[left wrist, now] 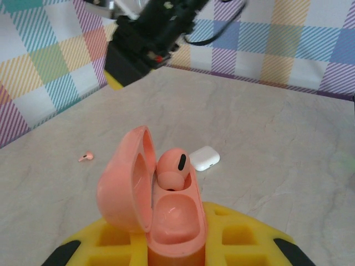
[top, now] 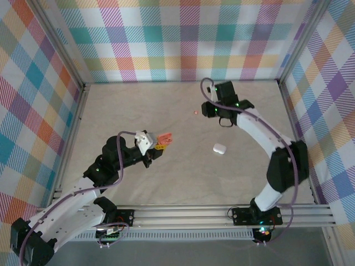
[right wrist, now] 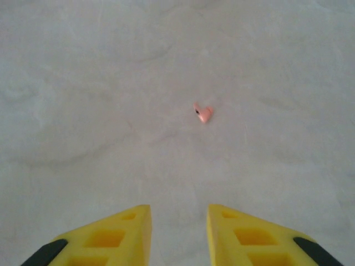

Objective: Insert the wireless bluetooth earbuds into the charging case

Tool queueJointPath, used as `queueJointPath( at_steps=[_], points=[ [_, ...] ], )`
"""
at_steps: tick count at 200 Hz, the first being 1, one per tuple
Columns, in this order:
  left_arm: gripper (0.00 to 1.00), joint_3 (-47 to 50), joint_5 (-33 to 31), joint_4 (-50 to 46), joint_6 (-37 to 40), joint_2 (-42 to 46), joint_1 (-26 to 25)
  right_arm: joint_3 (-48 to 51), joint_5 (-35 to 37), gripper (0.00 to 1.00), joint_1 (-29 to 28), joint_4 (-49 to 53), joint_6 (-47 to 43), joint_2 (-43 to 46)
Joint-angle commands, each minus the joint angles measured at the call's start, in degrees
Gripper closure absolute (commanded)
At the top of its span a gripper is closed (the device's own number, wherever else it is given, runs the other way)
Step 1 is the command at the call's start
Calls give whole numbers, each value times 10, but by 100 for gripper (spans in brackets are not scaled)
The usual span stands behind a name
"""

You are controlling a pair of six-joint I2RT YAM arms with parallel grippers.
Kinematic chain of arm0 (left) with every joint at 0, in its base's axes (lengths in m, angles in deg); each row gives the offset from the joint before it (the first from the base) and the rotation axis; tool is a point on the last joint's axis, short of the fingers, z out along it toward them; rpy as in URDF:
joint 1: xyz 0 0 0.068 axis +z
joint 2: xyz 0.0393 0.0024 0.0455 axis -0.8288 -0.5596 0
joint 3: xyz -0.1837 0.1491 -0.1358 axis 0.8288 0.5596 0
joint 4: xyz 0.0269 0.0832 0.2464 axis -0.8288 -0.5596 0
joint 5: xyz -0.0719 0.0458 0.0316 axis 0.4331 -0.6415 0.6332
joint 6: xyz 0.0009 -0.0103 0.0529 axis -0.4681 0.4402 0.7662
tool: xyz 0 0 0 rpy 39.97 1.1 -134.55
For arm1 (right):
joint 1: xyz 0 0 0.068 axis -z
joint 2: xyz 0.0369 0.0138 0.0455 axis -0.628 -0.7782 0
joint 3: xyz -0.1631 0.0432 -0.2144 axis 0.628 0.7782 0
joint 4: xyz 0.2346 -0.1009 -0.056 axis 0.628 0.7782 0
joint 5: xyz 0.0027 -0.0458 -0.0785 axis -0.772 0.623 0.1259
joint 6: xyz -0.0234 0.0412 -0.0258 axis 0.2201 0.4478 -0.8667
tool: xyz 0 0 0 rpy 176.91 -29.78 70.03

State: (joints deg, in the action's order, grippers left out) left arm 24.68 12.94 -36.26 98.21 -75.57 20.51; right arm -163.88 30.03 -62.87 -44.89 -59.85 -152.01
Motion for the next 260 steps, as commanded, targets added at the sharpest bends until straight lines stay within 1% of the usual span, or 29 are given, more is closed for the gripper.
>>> queueJointPath(
  at_steps=[1, 15, 27, 43, 64, 80, 122, 139, 178, 212, 221, 245, 260],
  points=[
    [100, -4, -16, -11, 15, 7, 2, -98, -42, 65, -6, 44, -7, -94],
    [100, -6, -17, -13, 19, 6, 2, -159, -58, 65, -7, 60, -27, -159],
    [100, -6, -16, -14, 21, 5, 2, -198, -55, 64, -6, 65, -51, -208],
    [100, -6, -16, -17, 22, 3, 3, -250, -35, 63, -6, 77, -84, -265],
    [100, -5, -12, -20, 23, 0, 2, -344, -10, 61, -6, 134, -89, -340],
    [100, -2, -11, -18, 25, -5, 2, -396, -10, 59, -6, 154, -91, -383],
    [100, -1, -9, -20, 28, -14, 2, -509, -14, 58, -6, 221, -107, -474],
    [100, 0, -10, -24, 31, -11, 3, -512, -16, 58, -6, 236, -115, -483],
    [100, 7, -13, -24, 30, -1, 3, -451, -7, 58, -6, 228, -143, -463],
    [100, 6, -12, -27, 28, 4, 3, -423, 2, 59, -6, 228, -153, -456],
    [100, 5, -12, -27, 26, 5, 3, -419, 7, 59, -6, 226, -176, -455],
    [100, 3, -12, -31, 22, 12, 3, -418, 17, 60, -7, 233, -188, -456],
    [100, 4, -13, -33, 19, 17, 3, -410, 14, 62, -9, 232, -195, -451]
  ],
)
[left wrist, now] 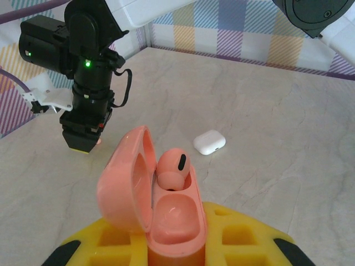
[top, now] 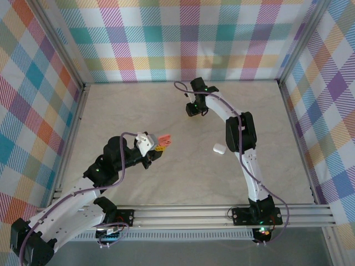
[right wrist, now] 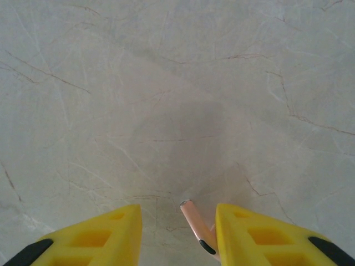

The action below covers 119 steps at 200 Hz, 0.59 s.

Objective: Insert the wireless bluetooth earbuds into the charging case

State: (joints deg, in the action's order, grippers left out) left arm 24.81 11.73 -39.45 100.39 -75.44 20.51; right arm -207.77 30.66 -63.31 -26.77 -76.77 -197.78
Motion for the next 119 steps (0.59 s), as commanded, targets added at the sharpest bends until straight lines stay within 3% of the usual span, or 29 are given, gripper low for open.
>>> queueJointPath(
  at_steps=[1, 59, 82, 102, 119],
  points=[
    [100, 3, -1, -2, -3, 16, 3, 30, 8, 62, -4, 50, -27, 7],
    [100, 4, -3, -7, -16, 35, 3, 123, -6, 61, -12, -15, -41, 104],
    [100, 3, -3, -9, -19, 39, 2, 140, -3, 56, -11, -22, -33, 139],
    [100, 1, -3, -12, -19, 41, 2, 156, 16, 53, -12, -26, 5, 168],
    [100, 1, -2, -12, -20, 44, 2, 169, 51, 52, -11, -18, 112, 191]
  ],
)
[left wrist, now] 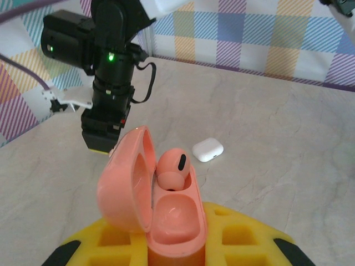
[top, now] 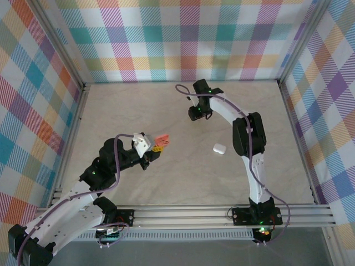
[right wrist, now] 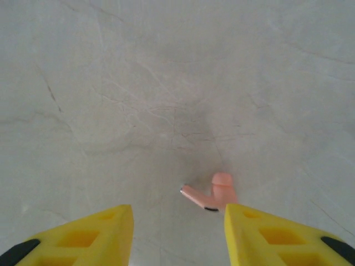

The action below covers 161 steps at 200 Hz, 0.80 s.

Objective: Insert the wireless bluetooth earbuds into the charging case

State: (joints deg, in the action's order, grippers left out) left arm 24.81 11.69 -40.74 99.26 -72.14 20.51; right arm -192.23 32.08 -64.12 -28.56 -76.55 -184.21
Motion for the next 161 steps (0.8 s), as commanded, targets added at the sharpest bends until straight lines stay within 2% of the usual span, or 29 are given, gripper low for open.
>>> queueJointPath(
  at_steps=[1, 18, 44, 70, 103, 161],
  points=[
    [100, 1, -1, 1, -8, 10, 2, 16, 37, 52, -2, 0, 117, 57],
    [100, 1, 0, 4, -9, 9, 2, 61, 44, 53, 1, -9, 246, 89],
    [100, 0, 8, 11, -9, 2, 2, 172, 24, 57, 4, -93, 409, 132],
    [100, -8, 19, 6, -4, -1, 2, 198, -12, 60, 9, -132, 518, 115],
    [100, -10, 24, -6, 2, 6, 2, 173, -29, 63, 9, -146, 579, 75],
    [100, 13, 13, -9, 2, 39, 2, 100, 3, 69, 9, -110, 592, 19]
  ],
)
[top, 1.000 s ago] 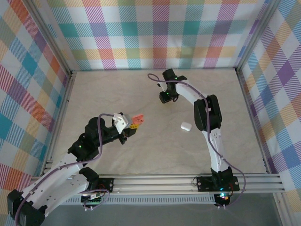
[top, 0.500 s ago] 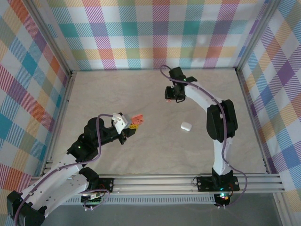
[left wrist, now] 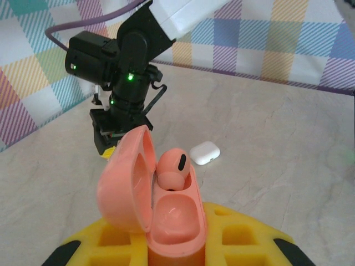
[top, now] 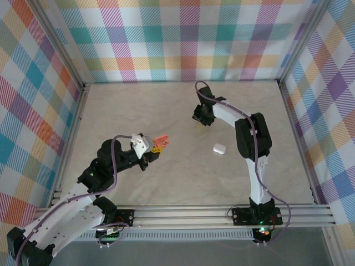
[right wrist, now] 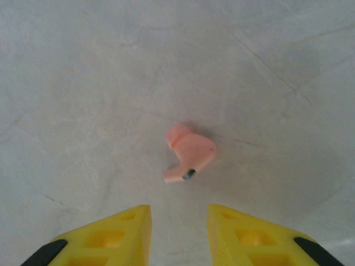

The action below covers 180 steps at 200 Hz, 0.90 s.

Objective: Insert the wireless bluetooth earbuds into the charging case

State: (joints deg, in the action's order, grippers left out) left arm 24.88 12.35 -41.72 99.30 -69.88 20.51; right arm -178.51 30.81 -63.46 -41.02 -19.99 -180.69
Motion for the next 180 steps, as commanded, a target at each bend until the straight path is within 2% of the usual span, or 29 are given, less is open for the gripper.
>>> queueJointPath(
  at_steps=[1, 40, 111, 180],
  points=[
    [100, 12, 7, 1, 2, 16, 2, -39, 15, 69, 2, 15, 26, -18],
    [100, 12, 6, -3, 11, 17, 3, -81, 31, 71, 2, 44, 18, -50],
    [100, 6, 6, -18, 33, 11, 3, -89, 51, 71, 2, 68, -2, -44],
    [100, 3, 7, -23, 41, 7, 3, -121, 31, 67, 4, 90, -61, -30]
  ],
)
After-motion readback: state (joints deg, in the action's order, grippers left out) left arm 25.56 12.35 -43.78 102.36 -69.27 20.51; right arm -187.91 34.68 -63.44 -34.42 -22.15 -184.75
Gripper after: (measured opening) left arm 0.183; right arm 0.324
